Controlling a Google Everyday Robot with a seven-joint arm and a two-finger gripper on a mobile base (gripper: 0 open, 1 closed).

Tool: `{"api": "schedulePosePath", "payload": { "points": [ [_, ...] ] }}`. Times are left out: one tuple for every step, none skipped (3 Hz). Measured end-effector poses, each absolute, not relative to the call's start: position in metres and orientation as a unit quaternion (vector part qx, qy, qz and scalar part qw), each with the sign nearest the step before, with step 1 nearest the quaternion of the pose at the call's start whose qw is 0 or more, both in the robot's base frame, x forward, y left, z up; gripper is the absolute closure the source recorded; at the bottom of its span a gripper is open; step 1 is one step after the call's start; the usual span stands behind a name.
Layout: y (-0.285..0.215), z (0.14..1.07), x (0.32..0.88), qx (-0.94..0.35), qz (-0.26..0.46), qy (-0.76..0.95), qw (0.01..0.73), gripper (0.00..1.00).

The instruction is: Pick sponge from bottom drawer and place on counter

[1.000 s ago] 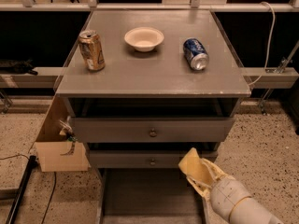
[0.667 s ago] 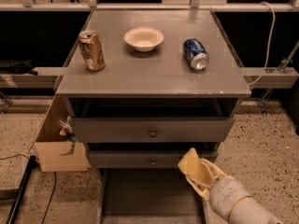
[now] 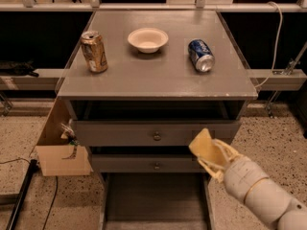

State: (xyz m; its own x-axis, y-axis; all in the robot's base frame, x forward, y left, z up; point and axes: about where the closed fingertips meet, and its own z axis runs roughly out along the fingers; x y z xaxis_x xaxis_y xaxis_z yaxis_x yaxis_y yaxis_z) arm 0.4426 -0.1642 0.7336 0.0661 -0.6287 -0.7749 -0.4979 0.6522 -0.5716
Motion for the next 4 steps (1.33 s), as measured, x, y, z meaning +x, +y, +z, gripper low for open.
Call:
{"api": "schedulePosePath", "payload": {
  "points": [
    [-0.183, 0.784, 0.483, -0.407, -0.072, 0.668, 0.618, 1.00],
    [-0.191, 0.818, 0.533, -0.402, -0.082, 0.665, 0.624, 1.00],
    [-0.191, 0.818, 0.533, -0.402, -0.082, 0.665, 0.624, 1.00],
    [-0.201, 0.835, 0.534, -0.398, -0.094, 0.656, 0.634, 1.00]
  ]
}}
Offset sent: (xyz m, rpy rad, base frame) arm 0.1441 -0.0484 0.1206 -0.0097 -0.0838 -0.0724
